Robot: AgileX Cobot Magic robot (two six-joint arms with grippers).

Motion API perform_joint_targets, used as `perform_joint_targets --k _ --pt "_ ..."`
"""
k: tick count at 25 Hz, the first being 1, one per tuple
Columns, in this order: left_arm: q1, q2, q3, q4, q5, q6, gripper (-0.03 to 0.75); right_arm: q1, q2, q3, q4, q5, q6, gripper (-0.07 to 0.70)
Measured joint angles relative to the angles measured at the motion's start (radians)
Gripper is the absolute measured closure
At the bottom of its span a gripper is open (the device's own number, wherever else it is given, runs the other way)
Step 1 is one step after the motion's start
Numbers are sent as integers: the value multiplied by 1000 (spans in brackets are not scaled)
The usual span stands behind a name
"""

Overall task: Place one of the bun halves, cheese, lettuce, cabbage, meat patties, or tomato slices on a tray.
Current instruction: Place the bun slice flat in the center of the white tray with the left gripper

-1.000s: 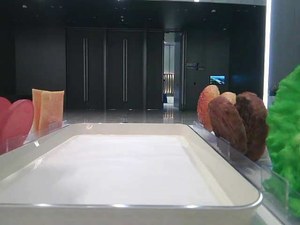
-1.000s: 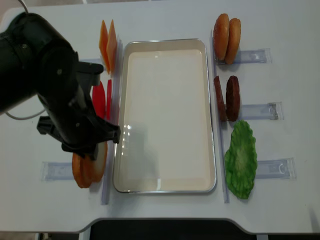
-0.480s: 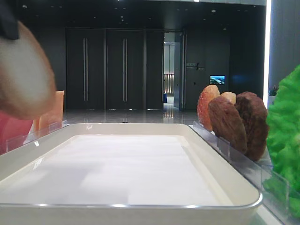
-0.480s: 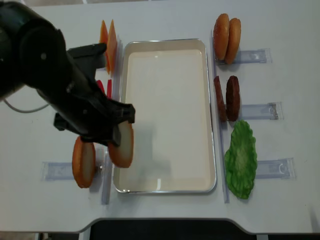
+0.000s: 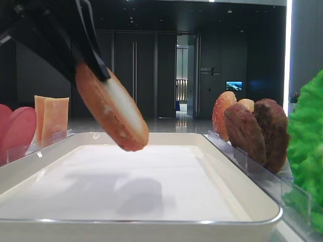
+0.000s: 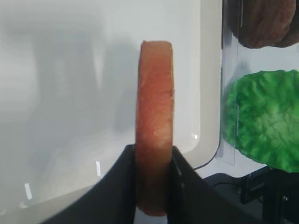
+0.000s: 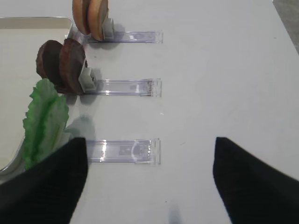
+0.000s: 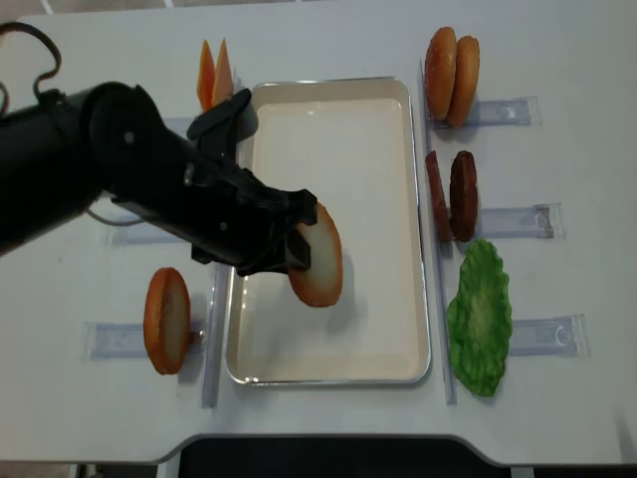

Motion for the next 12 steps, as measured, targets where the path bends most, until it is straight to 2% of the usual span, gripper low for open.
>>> perform_joint_targets --k 7,12 --pt "35 72 0 -181 -45 228 591 0 0 0 0 0 0 103" --pt "66 103 0 -220 -24 293 591 0 0 0 0 0 0 103"
